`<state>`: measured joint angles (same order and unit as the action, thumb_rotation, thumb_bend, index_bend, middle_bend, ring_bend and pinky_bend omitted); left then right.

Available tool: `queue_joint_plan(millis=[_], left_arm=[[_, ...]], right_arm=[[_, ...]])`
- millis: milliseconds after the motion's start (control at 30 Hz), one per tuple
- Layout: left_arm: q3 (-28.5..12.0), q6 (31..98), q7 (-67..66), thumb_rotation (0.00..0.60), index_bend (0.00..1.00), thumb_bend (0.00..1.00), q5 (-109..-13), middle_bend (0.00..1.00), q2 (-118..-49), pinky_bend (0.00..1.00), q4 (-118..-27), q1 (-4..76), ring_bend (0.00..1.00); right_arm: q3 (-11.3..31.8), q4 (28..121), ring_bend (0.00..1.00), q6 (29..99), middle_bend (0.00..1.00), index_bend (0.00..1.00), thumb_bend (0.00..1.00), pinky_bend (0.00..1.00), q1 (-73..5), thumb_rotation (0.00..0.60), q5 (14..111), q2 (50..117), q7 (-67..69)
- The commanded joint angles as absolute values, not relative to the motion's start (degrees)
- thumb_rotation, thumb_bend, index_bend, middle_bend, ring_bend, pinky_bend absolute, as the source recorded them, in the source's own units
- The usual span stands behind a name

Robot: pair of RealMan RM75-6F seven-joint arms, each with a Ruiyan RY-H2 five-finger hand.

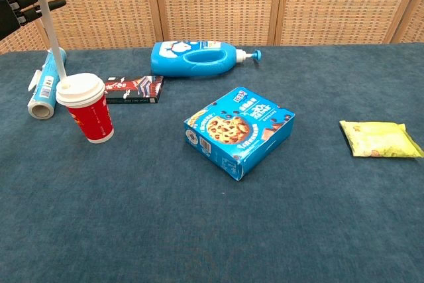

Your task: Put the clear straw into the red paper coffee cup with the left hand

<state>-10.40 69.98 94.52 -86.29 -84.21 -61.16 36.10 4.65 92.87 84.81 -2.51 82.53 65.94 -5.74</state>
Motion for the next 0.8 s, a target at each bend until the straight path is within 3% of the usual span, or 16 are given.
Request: queue_joint_plan(millis=[33, 800], left_arm=[[-10.39, 70.14, 94.7, 0.6, 0.63, 0.49, -86.26, 0.0, -84.66, 0.0, -60.85, 36.16, 0.0], [-9.15, 68.87, 95.4, 0.6, 0.63, 0.51, -85.81, 0.0, -87.92, 0.0, -55.92, 36.03, 0.0]], right_arm=[[4.64, 92.86, 0.0, 84.73, 0.0, 0.0, 0.0, 0.0, -2.54, 0.6, 82.47, 65.97, -5.78], [4.65, 92.34, 0.0, 83.89, 0.0, 0.0, 0.0, 0.0, -2.91, 0.6, 81.74, 66.2, -5.79]])
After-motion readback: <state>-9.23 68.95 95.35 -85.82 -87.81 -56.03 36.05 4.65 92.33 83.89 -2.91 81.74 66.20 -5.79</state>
